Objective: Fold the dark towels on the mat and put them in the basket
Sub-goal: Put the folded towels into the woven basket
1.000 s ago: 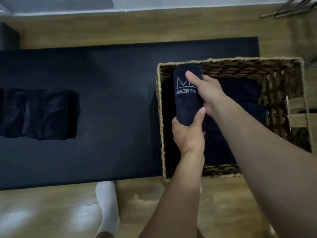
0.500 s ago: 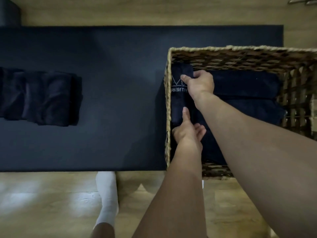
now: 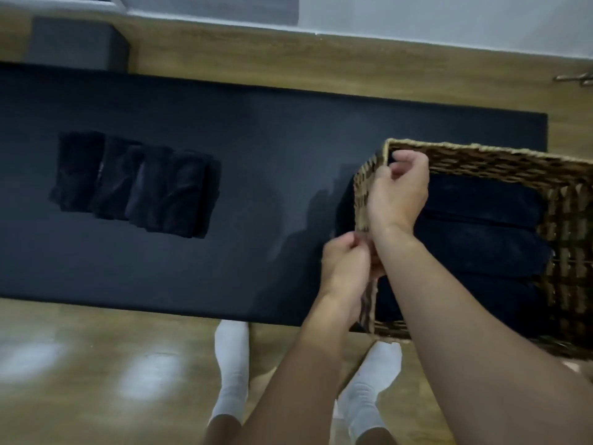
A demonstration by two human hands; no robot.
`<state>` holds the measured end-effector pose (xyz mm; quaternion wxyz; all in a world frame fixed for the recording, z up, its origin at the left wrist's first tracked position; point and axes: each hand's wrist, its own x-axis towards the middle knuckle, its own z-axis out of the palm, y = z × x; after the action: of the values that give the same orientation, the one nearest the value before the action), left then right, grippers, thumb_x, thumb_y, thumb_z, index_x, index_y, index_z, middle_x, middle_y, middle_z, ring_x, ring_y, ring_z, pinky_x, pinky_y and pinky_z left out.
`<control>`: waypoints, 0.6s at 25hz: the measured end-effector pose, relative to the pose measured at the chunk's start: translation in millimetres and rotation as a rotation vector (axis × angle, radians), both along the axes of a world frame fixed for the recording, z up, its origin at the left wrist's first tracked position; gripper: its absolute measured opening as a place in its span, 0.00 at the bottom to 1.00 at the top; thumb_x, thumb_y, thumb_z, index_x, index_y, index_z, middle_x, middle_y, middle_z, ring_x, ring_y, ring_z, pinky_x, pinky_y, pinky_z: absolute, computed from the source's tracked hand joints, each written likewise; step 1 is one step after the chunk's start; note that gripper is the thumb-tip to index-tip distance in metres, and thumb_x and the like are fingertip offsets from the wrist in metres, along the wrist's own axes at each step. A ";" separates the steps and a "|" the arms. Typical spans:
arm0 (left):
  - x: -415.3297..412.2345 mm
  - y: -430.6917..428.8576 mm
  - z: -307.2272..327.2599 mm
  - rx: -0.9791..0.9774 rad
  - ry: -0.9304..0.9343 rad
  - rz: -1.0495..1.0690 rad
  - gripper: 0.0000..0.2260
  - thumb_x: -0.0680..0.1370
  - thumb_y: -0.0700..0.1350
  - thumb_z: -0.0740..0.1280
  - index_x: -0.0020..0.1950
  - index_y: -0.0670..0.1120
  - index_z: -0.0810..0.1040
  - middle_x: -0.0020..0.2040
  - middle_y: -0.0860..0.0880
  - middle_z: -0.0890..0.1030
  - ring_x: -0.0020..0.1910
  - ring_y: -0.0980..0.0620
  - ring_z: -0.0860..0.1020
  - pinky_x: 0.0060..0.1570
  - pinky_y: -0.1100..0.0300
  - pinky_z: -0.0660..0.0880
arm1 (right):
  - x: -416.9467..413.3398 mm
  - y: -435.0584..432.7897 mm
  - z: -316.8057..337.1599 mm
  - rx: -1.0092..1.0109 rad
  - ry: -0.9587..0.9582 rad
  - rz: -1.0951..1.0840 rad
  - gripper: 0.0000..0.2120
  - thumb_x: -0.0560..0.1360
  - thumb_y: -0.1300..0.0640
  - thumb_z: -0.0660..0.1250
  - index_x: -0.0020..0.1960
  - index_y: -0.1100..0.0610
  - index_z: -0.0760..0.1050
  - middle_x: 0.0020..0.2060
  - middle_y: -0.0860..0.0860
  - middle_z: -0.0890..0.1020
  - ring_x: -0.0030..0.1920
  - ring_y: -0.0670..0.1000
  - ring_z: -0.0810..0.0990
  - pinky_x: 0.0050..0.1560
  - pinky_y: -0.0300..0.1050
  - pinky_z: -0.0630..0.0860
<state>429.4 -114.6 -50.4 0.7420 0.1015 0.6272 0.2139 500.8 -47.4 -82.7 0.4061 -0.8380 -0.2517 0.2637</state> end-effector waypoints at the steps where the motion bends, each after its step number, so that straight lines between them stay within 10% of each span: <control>1: -24.3 6.0 3.7 0.077 0.037 0.061 0.10 0.81 0.36 0.60 0.50 0.40 0.81 0.45 0.40 0.85 0.43 0.46 0.83 0.44 0.54 0.83 | -21.7 2.8 5.2 0.059 0.032 0.015 0.09 0.75 0.62 0.63 0.52 0.50 0.73 0.49 0.50 0.79 0.49 0.48 0.78 0.55 0.42 0.75; 7: -193.9 51.4 -59.7 0.202 0.607 0.070 0.04 0.76 0.44 0.68 0.49 0.47 0.81 0.44 0.48 0.83 0.45 0.48 0.81 0.55 0.48 0.80 | -169.0 18.7 -25.3 -0.169 0.540 0.244 0.09 0.76 0.51 0.68 0.54 0.53 0.74 0.44 0.47 0.79 0.49 0.51 0.81 0.59 0.56 0.78; 10: -266.8 68.4 -98.3 0.191 0.824 -0.115 0.14 0.78 0.46 0.69 0.63 0.46 0.78 0.55 0.50 0.80 0.54 0.51 0.77 0.57 0.61 0.73 | -226.9 31.0 -47.2 -0.307 0.570 0.402 0.20 0.78 0.49 0.67 0.66 0.54 0.70 0.52 0.45 0.77 0.56 0.50 0.78 0.62 0.53 0.76; 15: -319.9 85.3 -162.3 0.297 0.899 -0.439 0.27 0.78 0.49 0.70 0.74 0.45 0.66 0.71 0.43 0.70 0.68 0.45 0.70 0.64 0.54 0.70 | -278.0 68.0 -116.5 -0.388 0.504 0.461 0.32 0.76 0.47 0.69 0.75 0.56 0.62 0.69 0.53 0.71 0.65 0.55 0.74 0.65 0.54 0.74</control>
<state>109.5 -29.3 -212.7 0.4045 0.4167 0.8106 0.0752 222.8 20.5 -199.2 0.2192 -0.7298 -0.2711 0.5881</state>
